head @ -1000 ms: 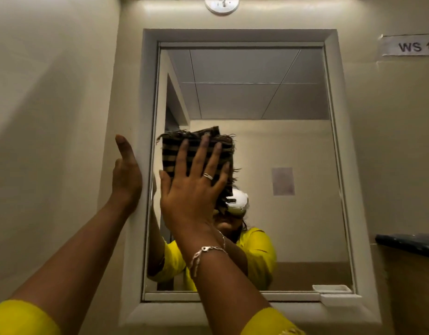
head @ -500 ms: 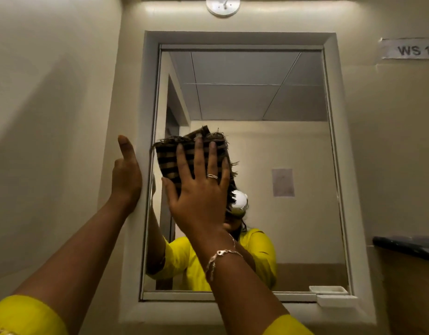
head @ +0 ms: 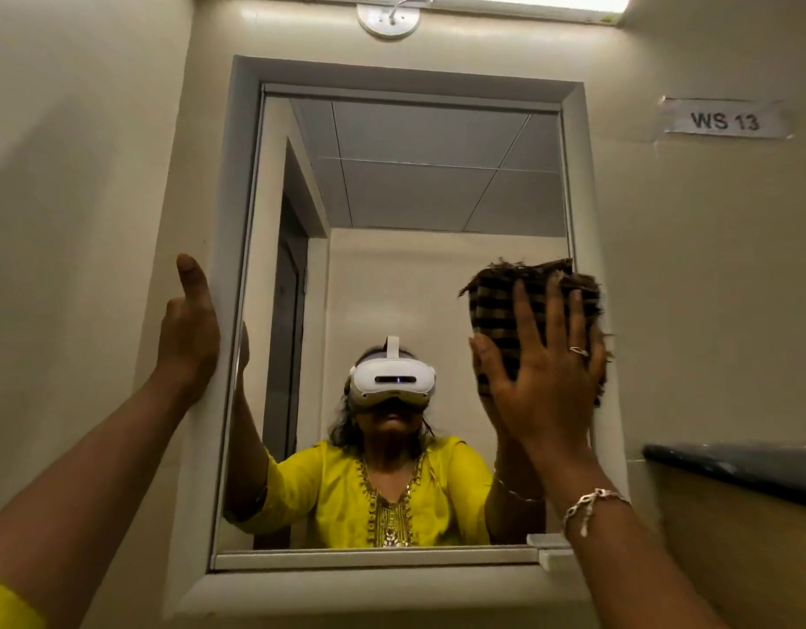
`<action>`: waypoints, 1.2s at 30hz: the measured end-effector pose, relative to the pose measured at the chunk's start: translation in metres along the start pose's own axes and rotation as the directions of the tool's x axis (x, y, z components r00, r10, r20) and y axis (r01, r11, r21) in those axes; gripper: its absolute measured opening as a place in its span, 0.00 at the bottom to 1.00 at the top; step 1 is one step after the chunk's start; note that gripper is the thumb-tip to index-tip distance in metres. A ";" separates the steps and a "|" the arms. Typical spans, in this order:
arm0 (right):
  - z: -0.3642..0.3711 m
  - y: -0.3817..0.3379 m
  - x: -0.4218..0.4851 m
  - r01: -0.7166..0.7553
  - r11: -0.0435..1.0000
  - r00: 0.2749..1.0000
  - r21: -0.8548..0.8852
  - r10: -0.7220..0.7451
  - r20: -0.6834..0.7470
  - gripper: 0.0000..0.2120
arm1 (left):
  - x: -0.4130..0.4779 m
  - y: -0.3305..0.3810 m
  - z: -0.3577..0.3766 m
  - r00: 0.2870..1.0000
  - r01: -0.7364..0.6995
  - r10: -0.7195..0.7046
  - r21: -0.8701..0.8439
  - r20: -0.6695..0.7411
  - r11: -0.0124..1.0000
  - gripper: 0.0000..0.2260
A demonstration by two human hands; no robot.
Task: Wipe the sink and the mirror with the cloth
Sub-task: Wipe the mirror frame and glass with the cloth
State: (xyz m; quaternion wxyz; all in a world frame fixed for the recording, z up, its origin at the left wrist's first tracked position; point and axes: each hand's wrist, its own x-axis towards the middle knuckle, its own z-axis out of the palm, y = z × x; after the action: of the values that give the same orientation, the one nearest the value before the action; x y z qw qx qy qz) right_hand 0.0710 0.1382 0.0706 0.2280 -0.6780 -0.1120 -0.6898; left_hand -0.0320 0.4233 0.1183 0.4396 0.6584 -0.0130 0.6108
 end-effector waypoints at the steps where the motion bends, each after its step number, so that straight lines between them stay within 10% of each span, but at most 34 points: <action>1: -0.001 0.004 0.001 -0.009 1.000 1.000 -0.008 0.009 -0.002 0.33 | 0.001 0.000 0.000 1.000 0.003 -0.003 -0.004 -0.002 1.000 0.28; 15: 0.016 -0.090 -0.033 -0.134 0.991 0.991 -0.021 0.134 0.018 0.32 | -0.007 0.009 0.000 1.000 0.005 -0.007 -0.084 -0.020 0.996 0.26; 21: 0.024 -0.163 -0.046 -0.073 0.997 0.996 0.033 0.071 0.051 0.30 | -0.001 -0.003 -0.005 0.995 0.072 -0.060 -0.169 0.075 0.983 0.57; 25: 0.029 -0.206 -0.051 0.009 0.996 0.995 0.092 -0.018 0.098 0.29 | -0.007 0.009 -0.002 0.999 0.043 -0.041 -0.176 0.018 0.983 0.44; 32: 0.033 -0.219 -0.060 0.169 0.983 0.977 0.076 -0.177 0.115 0.28 | -0.007 0.008 -0.003 0.994 0.072 -0.052 -0.211 0.098 0.975 0.51; 36: 0.028 -0.195 -0.059 0.246 0.958 0.959 0.146 -0.263 0.107 0.26 | -0.013 0.020 0.000 1.000 0.027 -0.025 -0.189 0.014 0.982 0.30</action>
State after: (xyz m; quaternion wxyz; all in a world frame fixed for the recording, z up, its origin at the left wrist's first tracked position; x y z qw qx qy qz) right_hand 0.0033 0.3302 0.0442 0.1739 -0.6833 -0.2577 -0.6607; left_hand -0.0461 0.4048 0.1188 0.5080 0.6173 -0.0647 0.5973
